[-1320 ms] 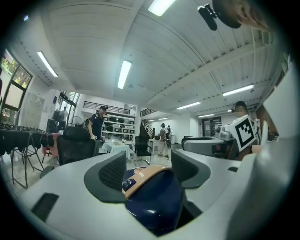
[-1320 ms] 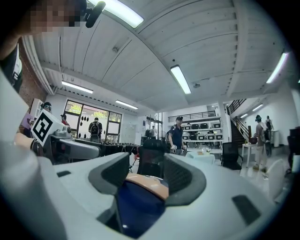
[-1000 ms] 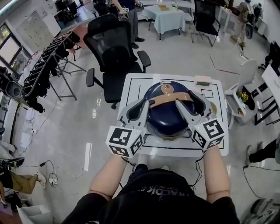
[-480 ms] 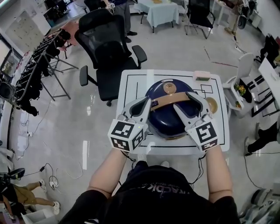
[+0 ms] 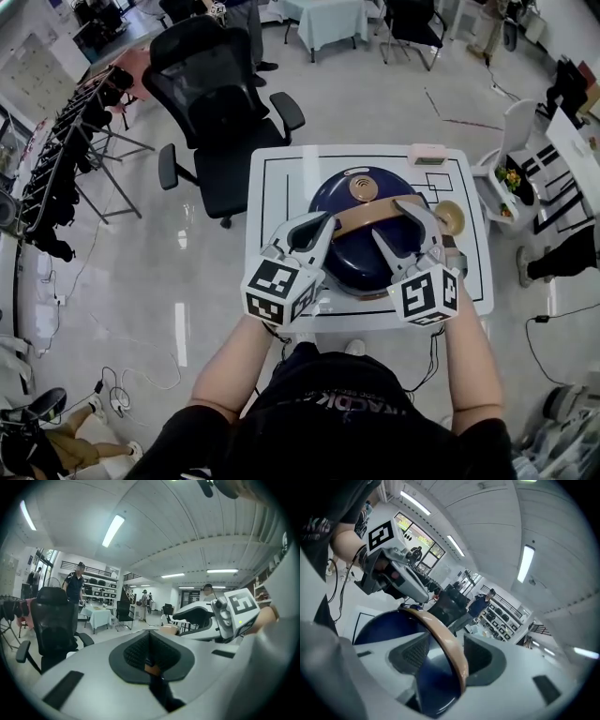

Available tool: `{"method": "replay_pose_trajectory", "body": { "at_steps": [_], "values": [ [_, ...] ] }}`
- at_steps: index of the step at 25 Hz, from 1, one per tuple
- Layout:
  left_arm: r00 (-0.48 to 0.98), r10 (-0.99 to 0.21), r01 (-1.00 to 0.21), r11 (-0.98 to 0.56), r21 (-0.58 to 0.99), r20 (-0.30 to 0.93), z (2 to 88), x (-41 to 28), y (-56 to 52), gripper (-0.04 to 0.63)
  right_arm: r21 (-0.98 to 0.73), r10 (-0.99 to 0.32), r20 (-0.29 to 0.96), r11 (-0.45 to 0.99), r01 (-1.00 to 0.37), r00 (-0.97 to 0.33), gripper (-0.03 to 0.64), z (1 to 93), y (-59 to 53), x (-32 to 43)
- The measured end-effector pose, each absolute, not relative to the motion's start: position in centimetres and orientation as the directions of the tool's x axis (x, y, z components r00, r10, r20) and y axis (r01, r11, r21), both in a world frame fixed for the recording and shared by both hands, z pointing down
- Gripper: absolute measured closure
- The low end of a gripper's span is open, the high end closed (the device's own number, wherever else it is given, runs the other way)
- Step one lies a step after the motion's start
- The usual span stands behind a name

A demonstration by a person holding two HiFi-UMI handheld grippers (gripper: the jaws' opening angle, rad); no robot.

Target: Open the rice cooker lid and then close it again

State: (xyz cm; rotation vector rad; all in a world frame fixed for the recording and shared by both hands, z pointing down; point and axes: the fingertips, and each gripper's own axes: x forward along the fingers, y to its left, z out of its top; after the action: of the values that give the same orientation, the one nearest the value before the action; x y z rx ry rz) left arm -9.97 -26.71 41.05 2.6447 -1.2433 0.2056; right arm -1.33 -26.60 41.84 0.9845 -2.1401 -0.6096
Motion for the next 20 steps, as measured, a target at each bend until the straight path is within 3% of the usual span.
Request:
{"method": "replay_pose_trajectory", "body": {
  "at_steps": [20],
  "values": [
    [0.729, -0.644, -0.679, -0.724, 0.121, 0.232, 42.1, -9.5, -26.8, 0.593, 0.801, -0.824, 0.459, 0.546, -0.246, -0.332, 0.400, 44.5, -29.3, -4.3]
  ]
}}
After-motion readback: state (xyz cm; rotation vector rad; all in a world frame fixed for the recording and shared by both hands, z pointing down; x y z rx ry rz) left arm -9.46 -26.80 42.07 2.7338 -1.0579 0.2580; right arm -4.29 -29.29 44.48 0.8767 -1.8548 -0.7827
